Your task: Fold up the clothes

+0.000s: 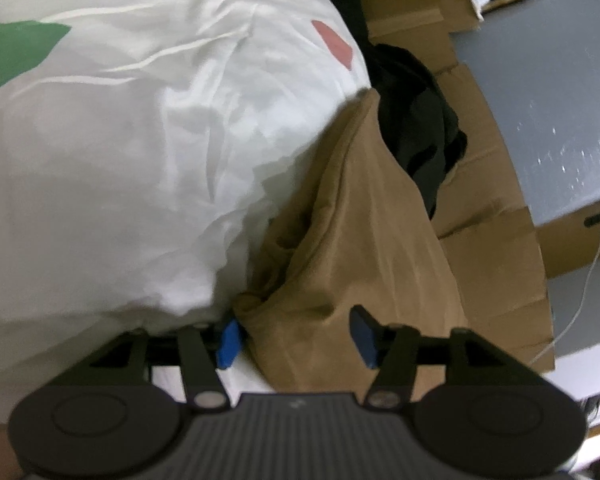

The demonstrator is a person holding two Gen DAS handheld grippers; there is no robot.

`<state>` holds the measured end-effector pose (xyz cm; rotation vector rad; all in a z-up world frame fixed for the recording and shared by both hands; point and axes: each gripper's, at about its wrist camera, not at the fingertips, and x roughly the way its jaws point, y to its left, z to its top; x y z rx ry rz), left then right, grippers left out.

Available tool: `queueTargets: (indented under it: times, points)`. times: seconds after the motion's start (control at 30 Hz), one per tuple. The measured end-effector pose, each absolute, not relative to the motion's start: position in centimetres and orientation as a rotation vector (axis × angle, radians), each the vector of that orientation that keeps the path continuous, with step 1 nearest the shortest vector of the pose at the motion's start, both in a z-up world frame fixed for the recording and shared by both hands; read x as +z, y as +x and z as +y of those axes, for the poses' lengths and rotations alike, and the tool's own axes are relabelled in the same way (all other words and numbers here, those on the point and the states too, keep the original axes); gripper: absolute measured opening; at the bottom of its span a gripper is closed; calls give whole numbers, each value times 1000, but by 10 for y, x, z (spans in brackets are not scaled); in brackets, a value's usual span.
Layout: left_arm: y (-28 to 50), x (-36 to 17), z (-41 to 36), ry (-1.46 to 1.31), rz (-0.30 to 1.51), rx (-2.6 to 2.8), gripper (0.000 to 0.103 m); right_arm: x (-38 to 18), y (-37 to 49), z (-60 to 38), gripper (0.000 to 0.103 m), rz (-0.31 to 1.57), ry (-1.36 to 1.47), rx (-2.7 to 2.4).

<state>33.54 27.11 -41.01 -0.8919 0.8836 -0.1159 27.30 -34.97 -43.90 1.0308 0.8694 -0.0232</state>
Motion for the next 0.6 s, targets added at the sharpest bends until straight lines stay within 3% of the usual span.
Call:
queueTargets:
  times: [0.5,0.57,0.6]
  points:
    - [327,-416,267,-841,873,-143,57,-443,262,-350,41,836,1046,-21]
    - [328,-416,265,-834,871,-129,50,-440,268,-347,40,849,1021,-40]
    - [329,-416,264,-823,878,-111,38,-438,271,-346,34,860,1001,-48]
